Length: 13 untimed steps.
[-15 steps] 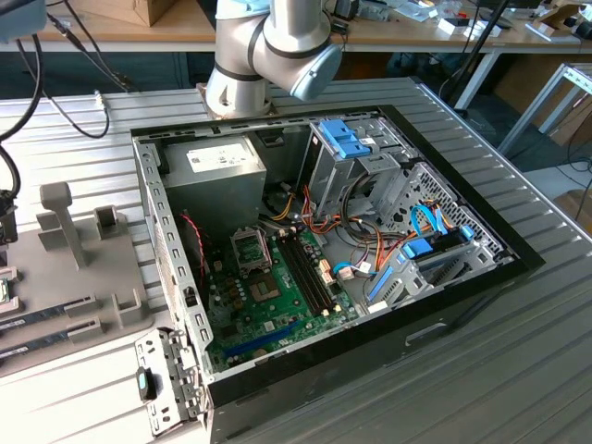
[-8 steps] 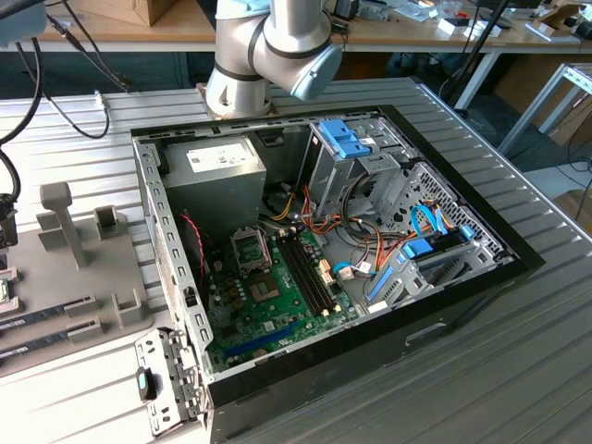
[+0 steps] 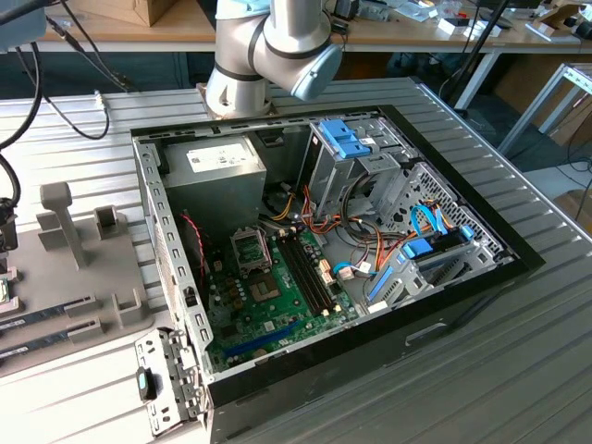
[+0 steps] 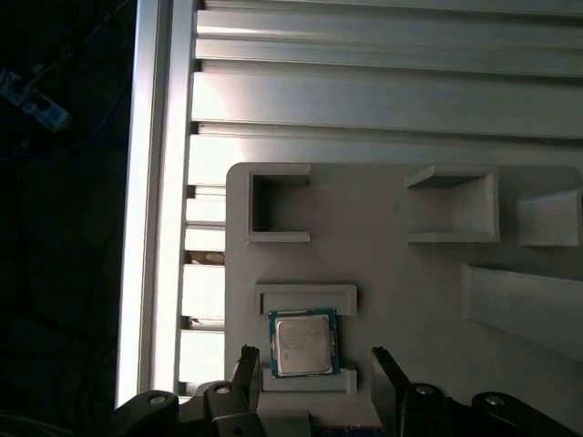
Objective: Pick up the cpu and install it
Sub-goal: 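Pick up the cpu and move it towards the insertion slot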
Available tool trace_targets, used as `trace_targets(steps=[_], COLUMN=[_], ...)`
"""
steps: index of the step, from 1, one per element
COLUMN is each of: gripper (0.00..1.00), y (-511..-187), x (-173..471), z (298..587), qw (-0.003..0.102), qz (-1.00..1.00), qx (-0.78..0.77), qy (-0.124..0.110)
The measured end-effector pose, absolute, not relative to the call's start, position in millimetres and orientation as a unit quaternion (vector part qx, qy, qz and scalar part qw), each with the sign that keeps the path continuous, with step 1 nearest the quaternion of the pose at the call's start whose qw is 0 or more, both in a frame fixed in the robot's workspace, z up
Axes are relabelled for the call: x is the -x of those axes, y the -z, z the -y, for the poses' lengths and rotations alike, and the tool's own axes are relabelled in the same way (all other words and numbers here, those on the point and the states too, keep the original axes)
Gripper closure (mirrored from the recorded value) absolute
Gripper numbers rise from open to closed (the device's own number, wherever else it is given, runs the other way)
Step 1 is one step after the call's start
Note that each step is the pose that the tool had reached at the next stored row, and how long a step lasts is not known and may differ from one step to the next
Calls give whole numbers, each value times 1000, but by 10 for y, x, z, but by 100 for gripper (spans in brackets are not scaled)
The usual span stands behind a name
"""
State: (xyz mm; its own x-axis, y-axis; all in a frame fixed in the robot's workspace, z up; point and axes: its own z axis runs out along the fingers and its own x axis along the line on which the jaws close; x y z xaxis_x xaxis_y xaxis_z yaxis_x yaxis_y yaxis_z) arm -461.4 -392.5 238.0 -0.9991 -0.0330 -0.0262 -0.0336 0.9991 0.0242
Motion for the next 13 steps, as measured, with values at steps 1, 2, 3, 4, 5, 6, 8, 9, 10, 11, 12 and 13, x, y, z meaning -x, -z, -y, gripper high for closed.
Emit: trace_targets(steps=[1, 2, 3, 4, 5, 6, 8, 9, 10, 11, 12, 13], gripper=[40, 40, 40, 40, 40, 40, 40, 40, 40, 40, 40, 40], y=[-2378, -2373, -2367, -2364, -2359, -2356, -2353, -2351, -2349, -2346, -2344, -2341], x=[4614, 4614, 4614, 4614, 4614, 4613, 4614, 4614, 4614, 4614, 4614, 4614], z=[3926, 3927, 3928, 3928, 3929, 3929, 3929, 3929, 3929, 3929, 3929, 3929], qw=[13, 13, 13, 13, 13, 13, 13, 13, 13, 13, 13, 13], qz=[-1000, -1000, -1000, -1000, -1000, -1000, -1000, -1000, -1000, -1000, -1000, -1000], qx=[17, 17, 17, 17, 17, 17, 17, 17, 17, 17, 17, 17], qy=[-12, -12, -12, -12, -12, -11, -9, -8, -8, -6, -6, -6])
